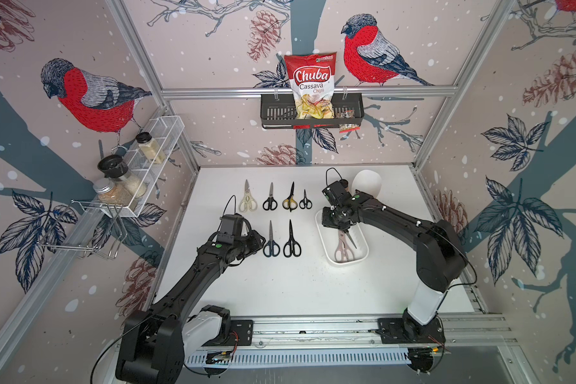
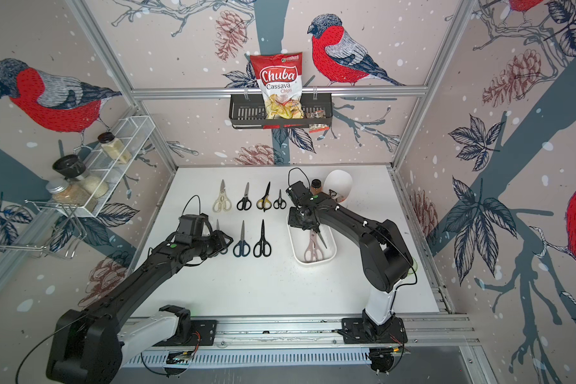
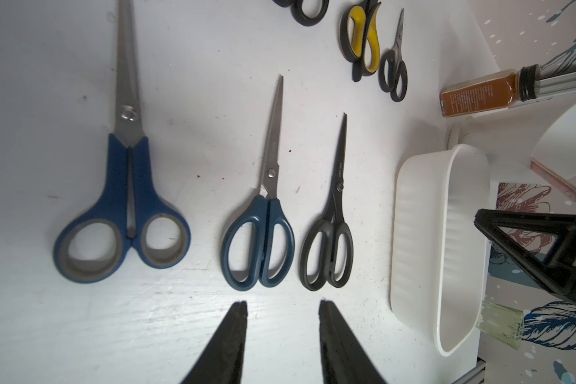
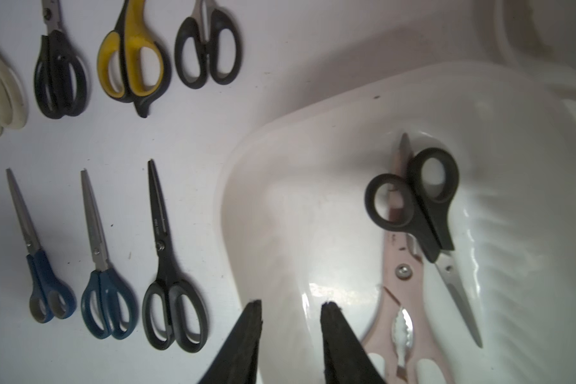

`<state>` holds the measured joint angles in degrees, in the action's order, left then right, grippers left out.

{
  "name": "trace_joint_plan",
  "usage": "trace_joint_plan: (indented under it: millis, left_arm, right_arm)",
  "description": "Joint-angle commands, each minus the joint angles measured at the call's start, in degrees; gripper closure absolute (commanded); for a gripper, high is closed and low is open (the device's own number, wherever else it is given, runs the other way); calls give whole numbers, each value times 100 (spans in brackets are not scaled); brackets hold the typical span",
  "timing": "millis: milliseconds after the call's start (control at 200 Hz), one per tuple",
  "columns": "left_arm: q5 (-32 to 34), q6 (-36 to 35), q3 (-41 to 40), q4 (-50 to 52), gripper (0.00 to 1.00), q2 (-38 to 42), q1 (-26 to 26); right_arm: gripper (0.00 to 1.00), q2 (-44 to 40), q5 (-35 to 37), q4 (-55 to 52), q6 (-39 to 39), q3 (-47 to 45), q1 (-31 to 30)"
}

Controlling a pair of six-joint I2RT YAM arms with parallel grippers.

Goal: Take the scissors out of the storage box
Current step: Pick up the scissors from the storage box.

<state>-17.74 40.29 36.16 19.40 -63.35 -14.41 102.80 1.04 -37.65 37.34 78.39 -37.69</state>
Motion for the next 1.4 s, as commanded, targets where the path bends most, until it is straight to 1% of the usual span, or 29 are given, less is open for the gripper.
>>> trace_joint_plan:
  millis: [0, 210, 370, 490, 905, 1191, 1396]
  left_arm:
    - [207, 165, 144, -202, 59, -127, -184]
    - [331, 304, 286, -177, 59, -209, -297]
    - [363, 328, 321, -90, 59, -213, -330]
    - [398, 408, 278, -51, 59, -147, -366]
    - [515, 550, 40, 77, 59, 198, -373]
    - [552, 598, -38, 94, 59, 325, -374]
    - [570, 603, -31, 115, 59, 369, -367]
  right_arm:
    - [65, -11, 114, -43, -442, -66, 253]
    - [66, 295, 330, 20, -746, -20, 524]
    - [66, 576, 178, 155, -840, 125, 526]
    - [66, 764, 199, 205, -838, 203, 535]
    - [69, 1110, 100, 330, -897, 300, 561]
    - [77, 1131, 139, 371, -843, 216, 552]
    - [81, 1147, 199, 356, -797, 221, 544]
